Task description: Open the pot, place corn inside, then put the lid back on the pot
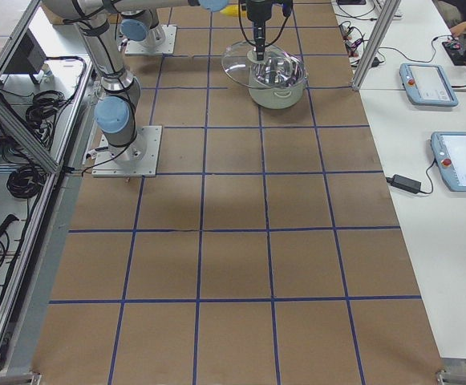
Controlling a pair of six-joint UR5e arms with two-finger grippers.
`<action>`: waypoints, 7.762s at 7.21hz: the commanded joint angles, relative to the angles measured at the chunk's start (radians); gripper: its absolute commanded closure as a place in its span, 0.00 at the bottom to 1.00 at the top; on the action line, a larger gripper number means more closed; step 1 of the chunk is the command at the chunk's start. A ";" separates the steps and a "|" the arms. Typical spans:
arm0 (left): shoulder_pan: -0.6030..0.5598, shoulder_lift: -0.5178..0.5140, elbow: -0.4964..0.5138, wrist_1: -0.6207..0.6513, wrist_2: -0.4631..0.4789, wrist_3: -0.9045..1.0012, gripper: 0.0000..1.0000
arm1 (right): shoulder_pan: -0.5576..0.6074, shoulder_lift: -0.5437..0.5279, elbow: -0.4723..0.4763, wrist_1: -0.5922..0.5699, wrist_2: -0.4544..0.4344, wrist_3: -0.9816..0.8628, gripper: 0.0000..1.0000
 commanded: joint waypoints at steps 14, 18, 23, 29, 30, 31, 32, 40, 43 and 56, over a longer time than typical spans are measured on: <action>-0.185 -0.588 0.563 0.004 -0.051 -0.142 0.00 | 0.002 -0.003 0.007 -0.005 0.001 0.003 0.65; 0.074 -0.487 0.549 -0.164 -0.064 0.223 0.00 | 0.049 0.020 0.019 -0.055 0.004 0.055 0.65; 0.212 -0.277 0.457 -0.422 -0.040 0.335 0.00 | 0.307 0.209 0.029 -0.296 -0.041 0.337 0.64; 0.214 -0.196 0.392 -0.449 0.008 0.338 0.00 | 0.357 0.341 0.019 -0.416 -0.041 0.356 0.64; 0.212 -0.196 0.392 -0.447 0.005 0.340 0.00 | 0.357 0.353 0.019 -0.425 -0.039 0.356 0.64; 0.209 -0.196 0.398 -0.445 0.003 0.338 0.00 | 0.365 0.368 0.019 -0.443 -0.041 0.356 0.64; 0.209 -0.196 0.397 -0.445 0.005 0.340 0.00 | 0.373 0.384 0.019 -0.466 -0.036 0.356 0.64; 0.196 -0.143 0.239 -0.280 -0.031 0.308 0.00 | 0.376 0.417 0.018 -0.488 -0.033 0.365 0.64; 0.194 -0.137 0.234 -0.280 -0.034 0.309 0.00 | 0.390 0.449 -0.042 -0.491 -0.042 0.370 0.64; 0.211 -0.130 0.240 -0.277 -0.060 0.298 0.00 | 0.370 0.462 -0.059 -0.482 -0.045 0.348 0.64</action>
